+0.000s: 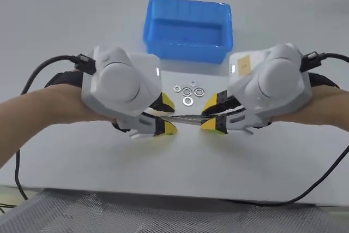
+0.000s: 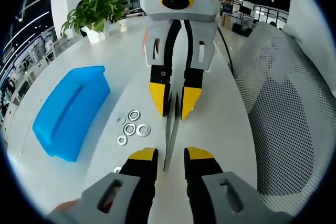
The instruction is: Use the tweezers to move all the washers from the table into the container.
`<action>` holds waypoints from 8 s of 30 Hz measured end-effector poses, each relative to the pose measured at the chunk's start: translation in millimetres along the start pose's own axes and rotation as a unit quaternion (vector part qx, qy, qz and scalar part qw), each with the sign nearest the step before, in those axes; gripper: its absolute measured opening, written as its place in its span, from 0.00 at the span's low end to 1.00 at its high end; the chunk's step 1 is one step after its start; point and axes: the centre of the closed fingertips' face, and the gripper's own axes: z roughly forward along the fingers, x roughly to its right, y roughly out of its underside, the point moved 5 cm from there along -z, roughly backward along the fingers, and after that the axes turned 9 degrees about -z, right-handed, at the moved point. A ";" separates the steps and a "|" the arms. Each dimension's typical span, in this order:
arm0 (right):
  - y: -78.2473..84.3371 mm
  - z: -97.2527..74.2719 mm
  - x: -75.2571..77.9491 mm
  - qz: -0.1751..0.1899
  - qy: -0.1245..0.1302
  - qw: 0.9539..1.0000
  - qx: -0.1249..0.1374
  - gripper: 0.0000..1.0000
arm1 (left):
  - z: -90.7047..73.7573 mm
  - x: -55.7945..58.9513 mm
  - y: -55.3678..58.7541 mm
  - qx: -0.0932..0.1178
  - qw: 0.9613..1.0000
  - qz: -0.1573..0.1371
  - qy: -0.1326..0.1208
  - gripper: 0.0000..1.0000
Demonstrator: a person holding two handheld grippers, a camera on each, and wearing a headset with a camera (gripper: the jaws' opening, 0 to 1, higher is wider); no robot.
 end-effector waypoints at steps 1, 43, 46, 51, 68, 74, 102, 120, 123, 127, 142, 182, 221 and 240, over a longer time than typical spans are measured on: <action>0.0 0.2 0.8 -0.001 0.003 1.000 -0.001 0.12 | 0.9 0.3 -0.8 0.001 1.000 0.001 0.002 0.24; -21.1 6.2 -9.1 -0.032 0.019 0.999 0.033 0.08 | -20.0 8.2 -20.5 -0.046 0.998 0.049 0.016 0.08; -26.0 7.6 -9.7 -0.036 0.024 0.998 0.039 0.08 | -24.4 10.0 -20.8 -0.059 0.996 0.063 0.014 0.08; -30.1 6.8 -9.7 -0.028 0.027 0.998 0.055 0.08 | -31.3 10.8 -24.8 -0.060 0.996 0.064 0.017 0.08; -31.1 -6.2 -9.4 -0.022 0.054 0.992 0.113 0.07 | -39.5 16.7 -52.0 -0.045 0.995 0.084 0.016 0.07; -29.1 -12.6 -8.6 -0.002 0.066 0.987 0.147 0.08 | -35.8 21.4 -71.1 0.013 0.998 0.057 0.021 0.08; -41.1 -16.6 -2.4 -0.027 0.075 0.988 0.131 0.07 | -48.6 12.8 -66.2 0.108 0.994 0.011 0.028 0.08; -43.8 -19.0 13.0 -0.043 0.106 0.986 0.125 0.07 | -52.8 2.6 -71.8 0.120 0.992 0.024 0.004 0.08; -43.5 -19.2 14.7 -0.048 0.109 0.985 0.122 0.07 | -52.9 0.4 -72.4 0.121 0.992 0.019 0.007 0.08; -41.9 -20.6 19.1 -0.043 0.118 0.985 0.121 0.07 | -55.7 -4.2 -73.2 0.130 0.991 0.011 0.005 0.09; -38.0 -15.4 19.6 -0.027 0.105 0.987 0.123 0.07 | -54.9 -6.1 -72.0 0.128 0.991 0.023 0.011 0.07; -30.6 -5.6 22.3 0.018 0.115 0.985 0.127 0.16 | -46.7 -15.4 -71.4 0.114 0.992 0.045 0.019 0.06; -32.3 -10.6 24.9 0.019 0.118 0.983 0.138 0.10 | -62.1 -15.4 -62.2 0.096 0.995 0.006 0.009 0.21; -38.1 -17.5 26.7 0.026 0.121 0.981 0.152 0.10 | -74.5 -21.6 -53.1 0.108 0.994 -0.016 -0.024 0.21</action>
